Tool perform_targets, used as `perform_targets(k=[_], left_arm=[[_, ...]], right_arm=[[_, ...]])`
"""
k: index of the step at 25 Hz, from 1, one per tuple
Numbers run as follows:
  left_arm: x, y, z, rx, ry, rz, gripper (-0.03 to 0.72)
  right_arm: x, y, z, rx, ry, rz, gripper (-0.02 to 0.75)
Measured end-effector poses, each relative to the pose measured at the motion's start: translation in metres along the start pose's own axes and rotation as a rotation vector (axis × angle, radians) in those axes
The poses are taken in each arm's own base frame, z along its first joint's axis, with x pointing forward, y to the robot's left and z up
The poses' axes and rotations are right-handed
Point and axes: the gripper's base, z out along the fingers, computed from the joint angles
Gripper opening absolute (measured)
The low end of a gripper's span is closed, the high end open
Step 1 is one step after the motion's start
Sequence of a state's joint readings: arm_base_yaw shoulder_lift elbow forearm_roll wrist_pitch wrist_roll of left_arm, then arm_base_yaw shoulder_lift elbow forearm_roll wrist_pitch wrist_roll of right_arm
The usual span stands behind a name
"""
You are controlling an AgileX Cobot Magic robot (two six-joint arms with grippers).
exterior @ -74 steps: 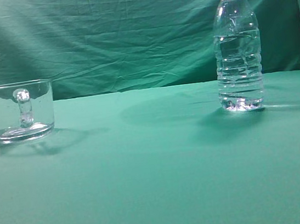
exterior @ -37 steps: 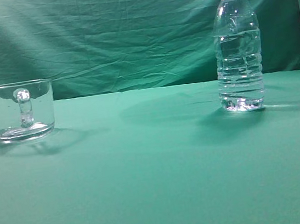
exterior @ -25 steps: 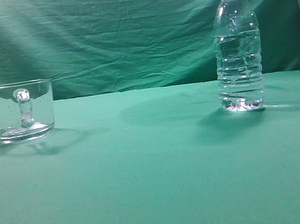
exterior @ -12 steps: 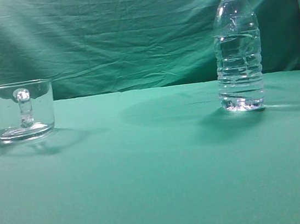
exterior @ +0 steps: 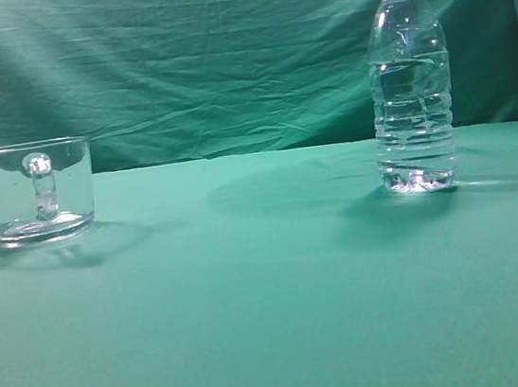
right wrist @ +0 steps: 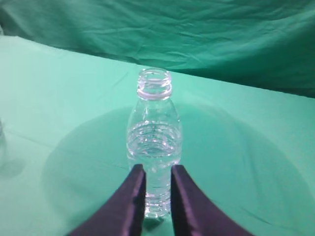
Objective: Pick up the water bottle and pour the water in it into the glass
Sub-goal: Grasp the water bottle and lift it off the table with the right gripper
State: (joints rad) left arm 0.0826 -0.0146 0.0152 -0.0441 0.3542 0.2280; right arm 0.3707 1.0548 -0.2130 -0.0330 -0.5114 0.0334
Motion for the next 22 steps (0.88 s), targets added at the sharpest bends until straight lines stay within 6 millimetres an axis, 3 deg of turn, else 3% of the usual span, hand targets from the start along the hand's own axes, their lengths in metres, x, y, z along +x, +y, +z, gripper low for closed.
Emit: perform_targets(k=[10,14,15,22], left_arm=[[0.000,0.000,0.000,0.000,0.000,0.000,0.000],[0.000,0.000,0.000,0.000,0.000,0.000,0.000],[0.000,0.000,0.000,0.000,0.000,0.000,0.000],[0.000,0.000,0.000,0.000,0.000,0.000,0.000]], right_arm=[[0.003,0.000,0.050,-0.009,0.032,-0.023,0.630],[0.005,0.000,0.062,-0.010,0.053,-0.025,0.645],[0.007,0.000,0.068,-0.012,0.048,-0.025,0.684],[0.022,0.000,0.086,-0.016,0.023,-0.021,0.670]])
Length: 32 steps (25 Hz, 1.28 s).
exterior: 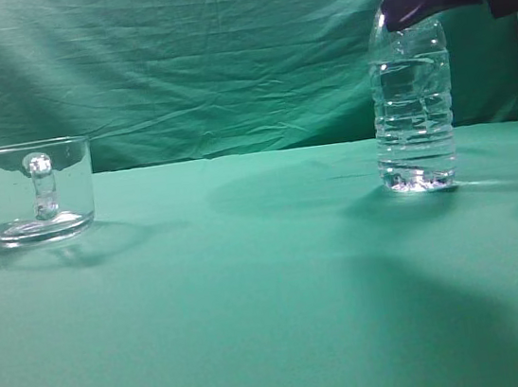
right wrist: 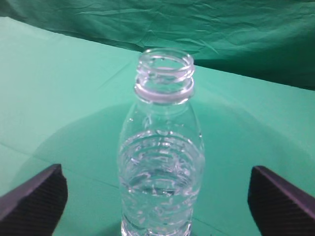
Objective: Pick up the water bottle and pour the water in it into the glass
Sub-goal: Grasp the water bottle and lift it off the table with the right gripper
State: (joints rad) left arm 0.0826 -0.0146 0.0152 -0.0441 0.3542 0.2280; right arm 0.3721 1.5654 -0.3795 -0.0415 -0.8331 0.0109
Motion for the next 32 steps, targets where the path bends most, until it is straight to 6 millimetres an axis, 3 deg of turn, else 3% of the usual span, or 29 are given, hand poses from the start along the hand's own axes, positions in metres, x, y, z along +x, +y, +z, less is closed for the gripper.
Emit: perform_targets(k=[5,13,26,28,29,30,32], left_arm=[[0.000,0.000,0.000,0.000,0.000,0.000,0.000],[0.000,0.000,0.000,0.000,0.000,0.000,0.000],[0.000,0.000,0.000,0.000,0.000,0.000,0.000],[0.000,0.000,0.000,0.000,0.000,0.000,0.000],[0.000,0.000,0.000,0.000,0.000,0.000,0.000],[0.000,0.000,0.000,0.000,0.000,0.000,0.000],[0.000,0.000,0.000,0.000,0.000,0.000,0.000]], right_arm=[[0.016,0.000,0.017,-0.001,0.012,0.004,0.670],[0.025,-0.003,0.047,0.018,0.002,0.019,0.670],[0.033,-0.003,0.073,0.016,-0.011,0.019,0.670],[0.033,-0.003,0.074,0.016,-0.013,0.019,0.594],[0.033,-0.003,0.074,0.016,-0.013,0.019,0.609],[0.033,-0.003,0.074,0.016,-0.013,0.019,0.545],[0.033,-0.003,0.074,0.016,-0.013,0.019,0.548]])
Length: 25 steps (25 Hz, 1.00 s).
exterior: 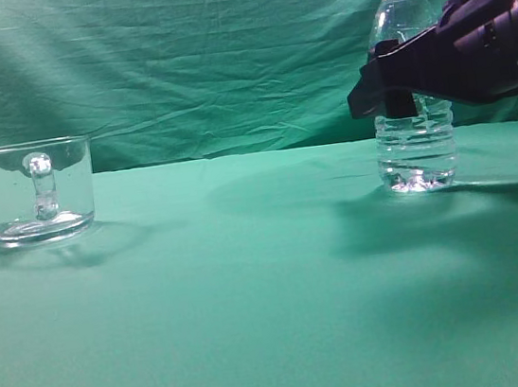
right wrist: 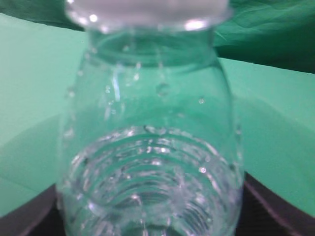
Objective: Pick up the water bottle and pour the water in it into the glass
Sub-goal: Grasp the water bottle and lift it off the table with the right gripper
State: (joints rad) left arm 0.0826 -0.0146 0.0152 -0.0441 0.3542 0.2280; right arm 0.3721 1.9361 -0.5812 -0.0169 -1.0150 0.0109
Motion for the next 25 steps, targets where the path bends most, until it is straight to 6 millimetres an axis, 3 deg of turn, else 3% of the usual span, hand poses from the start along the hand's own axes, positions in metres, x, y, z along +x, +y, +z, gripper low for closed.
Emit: perform_targets(k=[2,3,9,10,11,12,14,15,24,25], left_arm=[[0.0000,0.0000,0.0000,0.000,0.000,0.000,0.000],[0.0000,0.0000,0.0000,0.000,0.000,0.000,0.000],[0.0000,0.0000,0.0000,0.000,0.000,0.000,0.000],[0.0000,0.0000,0.0000,0.000,0.000,0.000,0.000],[0.0000,0.0000,0.0000,0.000,0.000,0.000,0.000],[0.0000,0.0000,0.0000,0.000,0.000,0.000,0.000],[0.0000,0.0000,0.0000,0.000,0.000,0.000,0.000],[0.0000,0.0000,0.0000,0.000,0.000,0.000,0.000],[0.0000,0.0000,0.0000,0.000,0.000,0.000,0.000],[0.0000,0.0000,0.0000,0.000,0.000,0.000,0.000]], right_arm=[[0.0000,0.0002,0.0000,-0.002,0.000,-0.001,0.548],[0.0000,0.0003,0.0000,-0.003,0.000,-0.002,0.507],[0.0013,0.0010,0.0003,-0.011,0.004,-0.007,0.522],[0.0013,0.0010,0.0003,-0.011,0.004,-0.007,0.469],[0.0013,0.0010,0.0003,-0.011,0.004,-0.007,0.491],[0.0013,0.0011,0.0003,-0.012,0.004,-0.007,0.430],[0.0013,0.0013,0.0003,-0.014,0.004,-0.009,0.432],[0.0013,0.0013,0.0003,-0.014,0.004,-0.009,0.384],[0.0013,0.0013,0.0003,-0.014,0.004,-0.009,0.382],[0.0017,0.0013,0.0003,-0.014,0.009,-0.009,0.337]])
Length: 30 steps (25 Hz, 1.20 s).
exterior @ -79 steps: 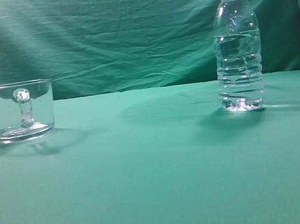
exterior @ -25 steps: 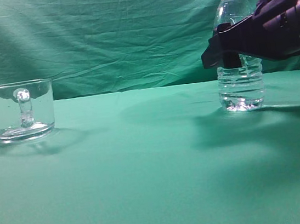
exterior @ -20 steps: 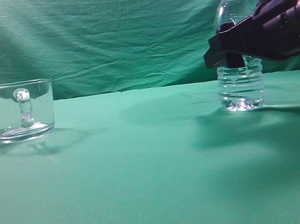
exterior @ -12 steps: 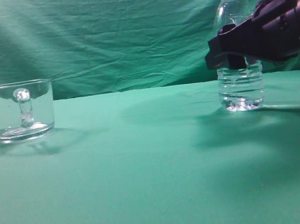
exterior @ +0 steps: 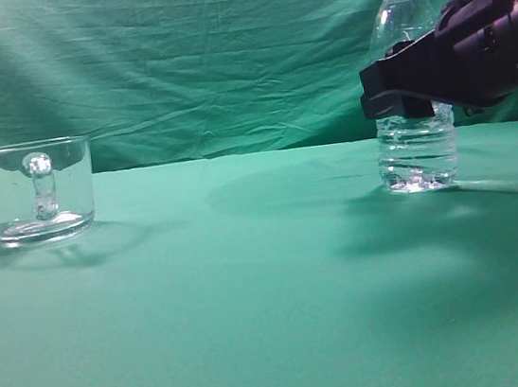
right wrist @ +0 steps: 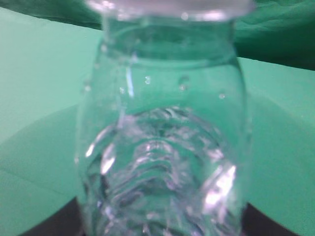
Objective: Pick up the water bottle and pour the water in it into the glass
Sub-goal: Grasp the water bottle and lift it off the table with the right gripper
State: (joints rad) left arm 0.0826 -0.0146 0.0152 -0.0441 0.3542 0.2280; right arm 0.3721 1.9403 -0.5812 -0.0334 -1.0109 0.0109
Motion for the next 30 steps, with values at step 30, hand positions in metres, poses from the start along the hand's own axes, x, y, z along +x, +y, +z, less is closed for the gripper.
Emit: perform_targets(k=[30], left_arm=[[0.000,0.000,0.000,0.000,0.000,0.000,0.000]], right_arm=[[-0.080,0.006,-0.014,-0.088,0.145,-0.255,0.324]])
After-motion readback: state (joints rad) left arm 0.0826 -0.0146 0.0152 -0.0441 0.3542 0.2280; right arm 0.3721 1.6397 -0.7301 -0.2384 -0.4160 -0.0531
